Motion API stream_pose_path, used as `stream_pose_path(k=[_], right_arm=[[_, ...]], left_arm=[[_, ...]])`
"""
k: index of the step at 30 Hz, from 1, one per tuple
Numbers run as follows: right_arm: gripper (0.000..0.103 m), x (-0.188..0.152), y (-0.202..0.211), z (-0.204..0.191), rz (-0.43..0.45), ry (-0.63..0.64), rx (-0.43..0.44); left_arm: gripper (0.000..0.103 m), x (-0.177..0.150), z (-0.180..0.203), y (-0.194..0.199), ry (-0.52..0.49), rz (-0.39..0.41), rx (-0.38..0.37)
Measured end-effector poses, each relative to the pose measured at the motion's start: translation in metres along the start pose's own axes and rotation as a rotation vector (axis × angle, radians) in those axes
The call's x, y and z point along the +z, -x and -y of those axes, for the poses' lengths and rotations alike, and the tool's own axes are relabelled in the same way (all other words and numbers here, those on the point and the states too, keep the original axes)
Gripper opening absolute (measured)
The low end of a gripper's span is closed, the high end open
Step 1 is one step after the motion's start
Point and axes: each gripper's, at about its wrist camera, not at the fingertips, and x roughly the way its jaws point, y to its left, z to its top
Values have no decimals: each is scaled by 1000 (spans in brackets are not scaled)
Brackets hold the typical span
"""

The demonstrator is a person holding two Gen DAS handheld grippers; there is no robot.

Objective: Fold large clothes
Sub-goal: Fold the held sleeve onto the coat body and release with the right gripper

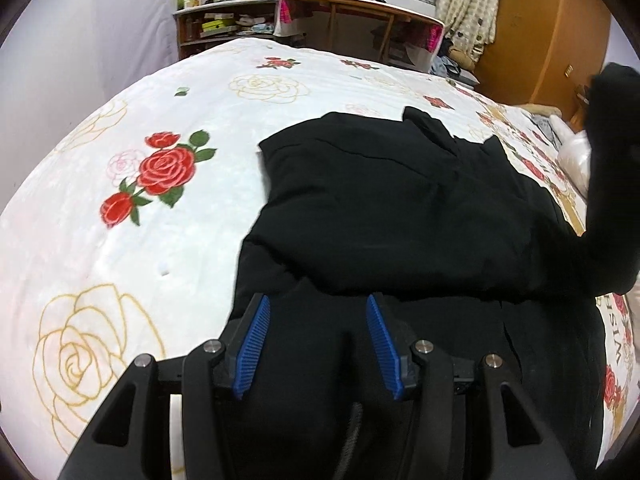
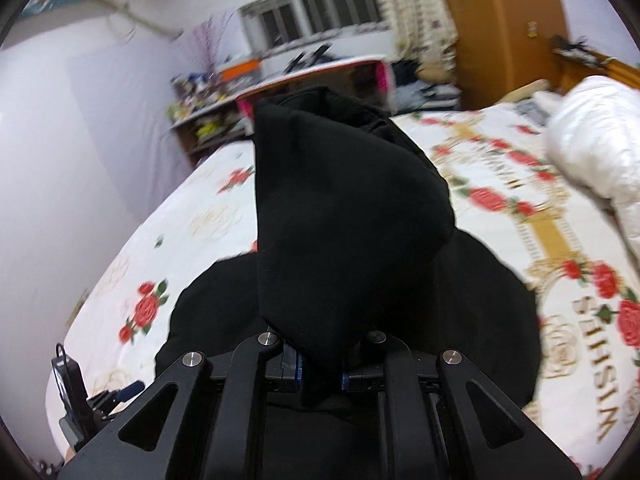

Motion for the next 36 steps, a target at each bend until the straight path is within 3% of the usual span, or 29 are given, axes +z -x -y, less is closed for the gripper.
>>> stream_pose_path(k=[6, 11, 14, 15, 17, 18, 19, 24, 26, 31, 36], right_arm=[[12, -34, -79, -39, -142, 32, 30], [15, -72, -136, -55, -265, 44, 0], [23, -89, -155, -59, -317, 63, -16], [30, -93, -157, -61, -315, 74, -6], [50, -95, -154, -63, -298, 88, 22], [72, -94, -151, -65, -294, 79, 60], [79, -92, -148, -66, -290, 70, 87], [79, -76, -115, -82, -205, 84, 164], [79, -68, -95, -73, -162, 65, 170], [79, -68, -63, -15, -112, 35, 35], [79, -81, -55, 53, -156, -45, -99]], left_arm=[[52, -9, -26, 2, 46, 4, 3], [52, -18, -45, 1, 82, -5, 6], [52, -21, -48, -1, 81, -10, 7], [52, -21, -48, -2, 78, -10, 6], [52, -20, -48, -2, 74, -7, 1], [52, -19, -47, -2, 72, -5, -2], [52, -17, -46, -1, 72, -1, -6], [53, 0, -36, 10, 72, 28, -50], [58, 10, -29, 12, 76, 34, -86], [68, 40, 4, 9, 100, 46, -228], [71, 69, 60, -17, 76, 22, -377]])
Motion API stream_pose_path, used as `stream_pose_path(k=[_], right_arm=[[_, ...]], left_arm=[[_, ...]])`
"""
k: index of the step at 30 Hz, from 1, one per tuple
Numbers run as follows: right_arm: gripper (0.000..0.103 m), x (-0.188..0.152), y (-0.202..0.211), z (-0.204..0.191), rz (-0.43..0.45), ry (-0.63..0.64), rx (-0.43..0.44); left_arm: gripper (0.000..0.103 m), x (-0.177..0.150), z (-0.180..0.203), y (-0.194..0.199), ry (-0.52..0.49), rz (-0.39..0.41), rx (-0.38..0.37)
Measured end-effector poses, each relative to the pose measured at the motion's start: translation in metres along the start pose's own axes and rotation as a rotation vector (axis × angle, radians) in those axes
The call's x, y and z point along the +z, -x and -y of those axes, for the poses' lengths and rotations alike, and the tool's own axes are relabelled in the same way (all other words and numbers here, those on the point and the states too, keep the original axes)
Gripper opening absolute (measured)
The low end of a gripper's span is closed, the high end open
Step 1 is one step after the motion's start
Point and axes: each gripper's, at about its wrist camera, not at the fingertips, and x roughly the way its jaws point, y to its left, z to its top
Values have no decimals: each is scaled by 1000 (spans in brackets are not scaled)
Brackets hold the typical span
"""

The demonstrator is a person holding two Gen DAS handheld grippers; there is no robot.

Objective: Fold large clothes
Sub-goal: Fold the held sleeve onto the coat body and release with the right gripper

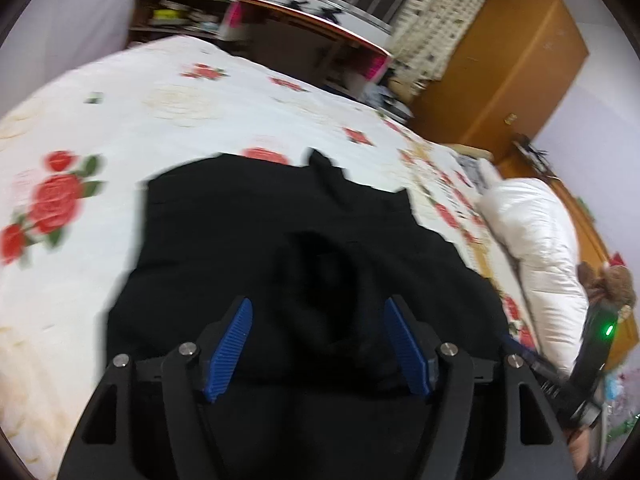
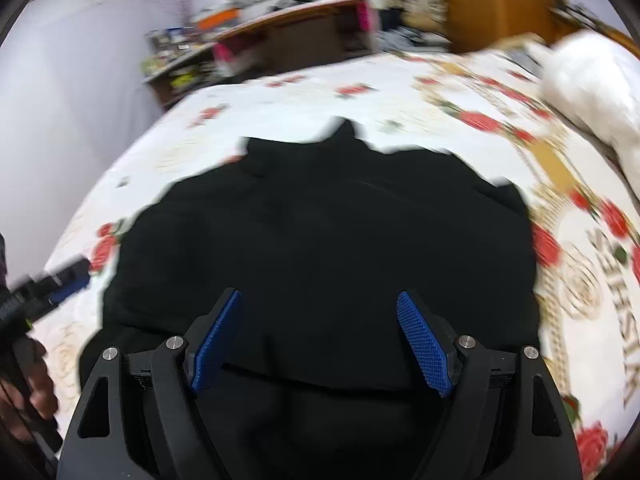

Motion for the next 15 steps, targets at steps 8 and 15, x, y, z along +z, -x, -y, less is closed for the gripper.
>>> stream_pose_path(k=[8, 15], right_arm=[[79, -6, 10, 58, 7, -59, -89], [58, 0, 7, 77, 40, -103, -105]], left_arm=[[10, 0, 18, -74, -58, -134, 25], [9, 14, 17, -46, -190, 14, 149]])
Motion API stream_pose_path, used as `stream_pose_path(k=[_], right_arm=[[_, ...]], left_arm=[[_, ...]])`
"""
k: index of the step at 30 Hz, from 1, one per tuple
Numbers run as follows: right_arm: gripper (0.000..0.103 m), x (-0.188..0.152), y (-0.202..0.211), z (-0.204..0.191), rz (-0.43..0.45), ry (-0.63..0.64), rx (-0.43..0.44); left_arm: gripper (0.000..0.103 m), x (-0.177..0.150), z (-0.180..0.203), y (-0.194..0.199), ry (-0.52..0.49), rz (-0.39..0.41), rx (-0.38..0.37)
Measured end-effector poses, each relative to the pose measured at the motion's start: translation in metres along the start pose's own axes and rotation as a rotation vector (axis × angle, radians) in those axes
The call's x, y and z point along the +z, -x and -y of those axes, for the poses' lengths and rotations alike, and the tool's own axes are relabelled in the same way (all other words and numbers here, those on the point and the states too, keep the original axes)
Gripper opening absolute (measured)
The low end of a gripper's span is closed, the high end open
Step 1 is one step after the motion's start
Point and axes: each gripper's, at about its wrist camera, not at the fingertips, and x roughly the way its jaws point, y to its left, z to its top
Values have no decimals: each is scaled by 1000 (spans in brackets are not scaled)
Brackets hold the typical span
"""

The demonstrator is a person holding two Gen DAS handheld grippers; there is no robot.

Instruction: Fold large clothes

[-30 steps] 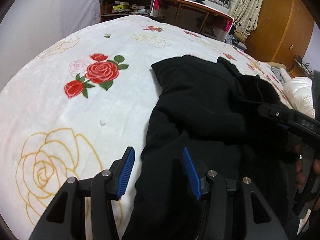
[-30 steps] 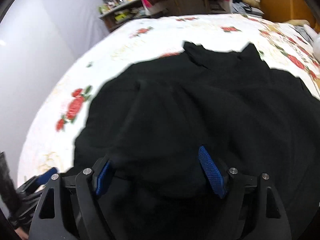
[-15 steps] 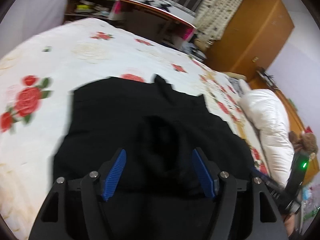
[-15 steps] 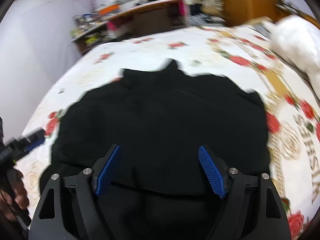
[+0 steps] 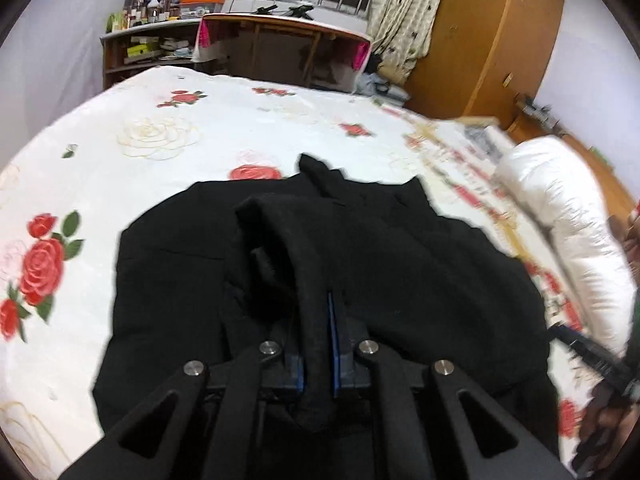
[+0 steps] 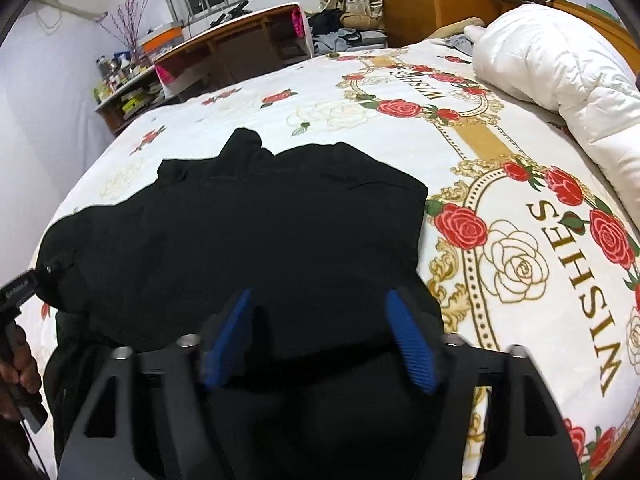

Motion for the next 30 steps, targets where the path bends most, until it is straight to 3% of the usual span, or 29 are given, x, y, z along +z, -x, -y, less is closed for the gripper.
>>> stream_pose_path(k=[1, 4, 7, 12, 14, 18, 22, 26, 30], right_arm=[[48, 0, -2, -1, -1, 0, -1], [36, -3, -17, -10, -24, 37, -2], [35, -13, -51, -11, -125, 69, -9], [35, -15, -57, -11, -149, 101, -18], [35, -13, -45, -10, -136, 98, -15], [35, -7, -20, -1, -76, 92, -17], [35, 14, -16, 2, -31, 85, -20], [35, 35, -39, 0, -37, 95, -38], [35, 44, -74, 4, -90, 72, -39]], left_arm=[[9, -3, -4, -5, -2, -13, 22], [10, -16, -15, -19, 11, -42, 53], [10, -33, -20, -26, 5, -54, 70], [15, -34, -18, -20, 4, -54, 83], [19, -34, -22, -7, 21, -45, 75], [20, -34, -27, 23, 12, 1, 136], [19, -14, -25, 42, 36, 73, 153], [19, 11, 5, 13, -82, 83, 133], [20, 10, 4, -61, -96, -72, 145]])
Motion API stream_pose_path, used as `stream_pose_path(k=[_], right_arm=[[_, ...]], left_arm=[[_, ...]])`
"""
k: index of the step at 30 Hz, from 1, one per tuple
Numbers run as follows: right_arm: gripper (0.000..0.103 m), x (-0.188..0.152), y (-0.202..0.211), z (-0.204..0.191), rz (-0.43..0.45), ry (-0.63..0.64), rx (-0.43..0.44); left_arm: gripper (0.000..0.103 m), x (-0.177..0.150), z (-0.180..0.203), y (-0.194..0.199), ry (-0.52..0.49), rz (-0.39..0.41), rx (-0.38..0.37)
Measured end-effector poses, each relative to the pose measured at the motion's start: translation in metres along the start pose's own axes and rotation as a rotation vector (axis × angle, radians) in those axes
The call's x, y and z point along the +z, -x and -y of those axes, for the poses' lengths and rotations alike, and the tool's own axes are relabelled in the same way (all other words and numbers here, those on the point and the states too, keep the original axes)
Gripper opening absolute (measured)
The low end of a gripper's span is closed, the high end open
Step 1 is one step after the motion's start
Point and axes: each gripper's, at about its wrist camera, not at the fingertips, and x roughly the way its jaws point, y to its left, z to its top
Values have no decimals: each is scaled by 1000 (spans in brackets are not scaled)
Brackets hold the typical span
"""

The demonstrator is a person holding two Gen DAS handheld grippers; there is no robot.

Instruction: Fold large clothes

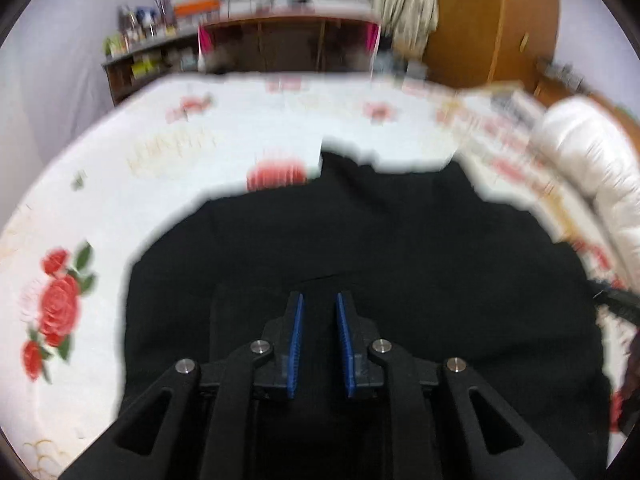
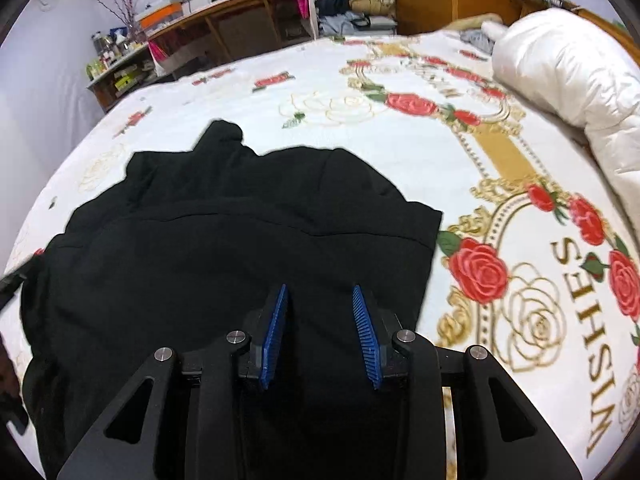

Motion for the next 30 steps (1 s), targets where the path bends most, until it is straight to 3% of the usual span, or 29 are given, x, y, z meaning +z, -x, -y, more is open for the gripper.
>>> stream_pose_path(k=[2, 4, 8, 11, 16, 20, 30], right_arm=[[35, -1, -16, 0, -32, 18, 0], [35, -2, -26, 1, -44, 30, -2], [35, 0, -30, 2, -62, 27, -9], [35, 1, -9, 0, -46, 18, -22], [35, -31, 44, -6, 52, 43, 14], [35, -58, 22, 0, -38, 48, 9], [35, -58, 9, -2, -72, 98, -15]], left_arm=[[19, -10, -3, -24, -11, -25, -21], [19, -13, 3, -26, -51, 3, 15], [18, -9, 6, -28, -49, -16, 41], [18, -9, 9, -8, -45, -10, 63], [18, -34, 2, 40, 1, 60, 14], [19, -59, -4, 26, -10, 19, 2], [19, -52, 1, 22, -19, -11, 37]])
